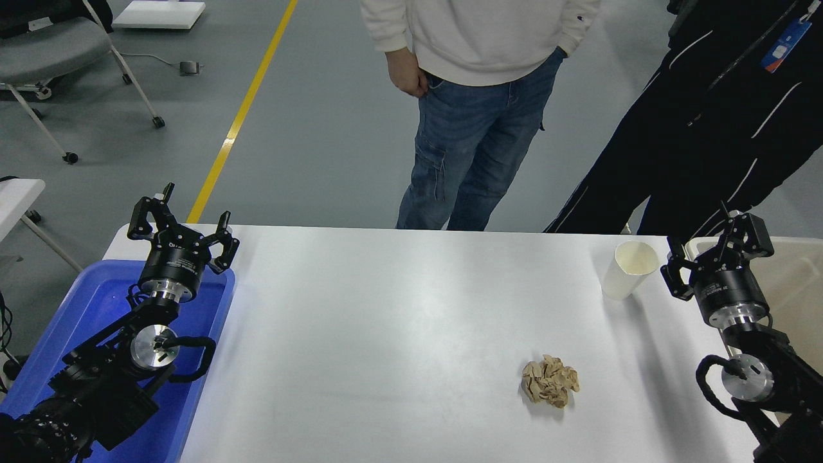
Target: Dispose of the paper cup in the dustbin
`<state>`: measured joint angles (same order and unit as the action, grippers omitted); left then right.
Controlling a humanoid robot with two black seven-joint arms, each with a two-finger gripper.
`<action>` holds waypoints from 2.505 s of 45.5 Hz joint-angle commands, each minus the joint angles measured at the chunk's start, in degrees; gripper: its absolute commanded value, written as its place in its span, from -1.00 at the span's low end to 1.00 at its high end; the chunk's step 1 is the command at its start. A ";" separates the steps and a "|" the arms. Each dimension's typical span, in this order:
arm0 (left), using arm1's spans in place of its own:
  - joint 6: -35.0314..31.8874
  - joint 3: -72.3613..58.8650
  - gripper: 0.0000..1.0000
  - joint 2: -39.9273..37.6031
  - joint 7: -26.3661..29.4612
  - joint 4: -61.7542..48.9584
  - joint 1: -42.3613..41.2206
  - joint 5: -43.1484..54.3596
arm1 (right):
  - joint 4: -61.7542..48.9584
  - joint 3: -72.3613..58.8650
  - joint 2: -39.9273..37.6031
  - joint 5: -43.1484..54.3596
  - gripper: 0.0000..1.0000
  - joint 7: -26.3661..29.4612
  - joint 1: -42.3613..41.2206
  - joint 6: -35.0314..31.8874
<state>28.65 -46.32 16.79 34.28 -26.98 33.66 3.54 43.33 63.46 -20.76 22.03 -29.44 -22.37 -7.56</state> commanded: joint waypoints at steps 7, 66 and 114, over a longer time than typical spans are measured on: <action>0.00 0.00 1.00 0.00 0.00 0.00 0.00 -0.03 | 0.00 0.00 -0.07 0.03 0.98 0.00 -0.21 0.00; 0.00 0.00 1.00 0.00 0.00 0.00 0.00 -0.03 | 0.27 0.26 -0.07 -0.67 0.98 -0.97 0.14 0.00; 0.00 0.00 1.00 0.00 0.00 0.00 0.00 0.06 | 0.00 -0.26 -6.83 -0.14 0.98 -0.88 -0.74 0.35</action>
<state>28.65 -46.31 16.79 34.28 -26.98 33.66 3.54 43.32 63.48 -24.21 21.36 -30.33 -22.53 -7.54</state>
